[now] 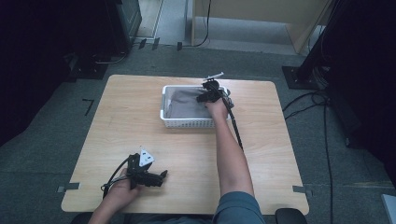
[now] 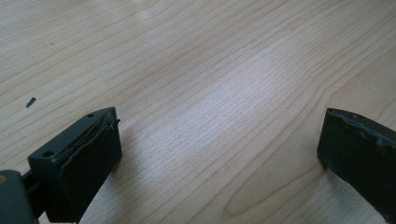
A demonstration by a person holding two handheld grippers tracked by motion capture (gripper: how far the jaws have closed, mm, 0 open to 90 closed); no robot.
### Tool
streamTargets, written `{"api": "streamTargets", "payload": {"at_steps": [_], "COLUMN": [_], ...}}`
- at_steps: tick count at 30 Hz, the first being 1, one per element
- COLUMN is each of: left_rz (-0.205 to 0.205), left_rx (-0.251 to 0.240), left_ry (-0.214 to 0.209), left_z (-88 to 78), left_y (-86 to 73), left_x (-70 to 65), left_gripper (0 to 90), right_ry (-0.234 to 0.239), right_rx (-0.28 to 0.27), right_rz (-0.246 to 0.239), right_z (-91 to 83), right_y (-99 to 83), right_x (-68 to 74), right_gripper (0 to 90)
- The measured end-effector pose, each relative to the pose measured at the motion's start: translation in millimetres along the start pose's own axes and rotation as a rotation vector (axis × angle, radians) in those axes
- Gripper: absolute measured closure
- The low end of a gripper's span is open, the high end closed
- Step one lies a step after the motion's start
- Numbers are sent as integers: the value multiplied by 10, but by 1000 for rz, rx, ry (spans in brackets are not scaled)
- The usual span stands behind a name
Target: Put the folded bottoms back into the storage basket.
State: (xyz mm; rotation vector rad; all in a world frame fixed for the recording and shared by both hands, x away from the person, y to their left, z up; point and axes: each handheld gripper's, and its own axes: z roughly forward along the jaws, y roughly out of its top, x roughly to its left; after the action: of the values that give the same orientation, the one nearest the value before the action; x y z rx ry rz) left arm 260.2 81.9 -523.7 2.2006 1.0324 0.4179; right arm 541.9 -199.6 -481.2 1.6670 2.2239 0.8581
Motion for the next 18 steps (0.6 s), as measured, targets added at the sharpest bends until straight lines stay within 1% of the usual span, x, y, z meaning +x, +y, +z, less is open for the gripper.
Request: {"api": "streamTargets", "payload": {"at_steps": [1, 3, 4, 6, 8, 10, 12, 15, 16, 18], "left_rz": [0, 0, 0, -1, -3, -3, -3, -2, -2, -3], "left_rx": [0, 1, 0, -1, -2, -2, -3, -3, -3, -3], "left_ry": [0, 0, 0, 0, 0, 0, 0, -2, -2, -3], "left_z": [0, 0, 0, 0, 2, 2, 2, -2, -2, -3], "left_y": [0, 0, 0, 0, 0, 0, 0, -4, -4, -6], "left_x": [0, 0, 0, -1, -2, -2, -2, -5, -5, -6], "left_gripper": [0, 0, 0, 0, 0, 0, 0, 0, 0, 0], "right_ry": [10, 30, 41, 46, 73, 102, 132, 159, 166, 166], "right_rx": [6, 3, -8, -17, -33, -41, -50, -43, -40, -32], "right_rz": [16, 43, 41, 36, 35, 26, 23, 11, 9, 3], "right_z": [-22, -88, -126, -204, -266, -279, -230, -81, -24, 85], "right_y": [12, 38, 50, 85, 129, 172, 198, 225, 227, 225], "right_x": [-10, -20, -15, 26, 83, 161, 237, 343, 377, 433], "right_gripper": [436, 469, 476, 502, 544, 575, 592, 588, 575, 554]}}
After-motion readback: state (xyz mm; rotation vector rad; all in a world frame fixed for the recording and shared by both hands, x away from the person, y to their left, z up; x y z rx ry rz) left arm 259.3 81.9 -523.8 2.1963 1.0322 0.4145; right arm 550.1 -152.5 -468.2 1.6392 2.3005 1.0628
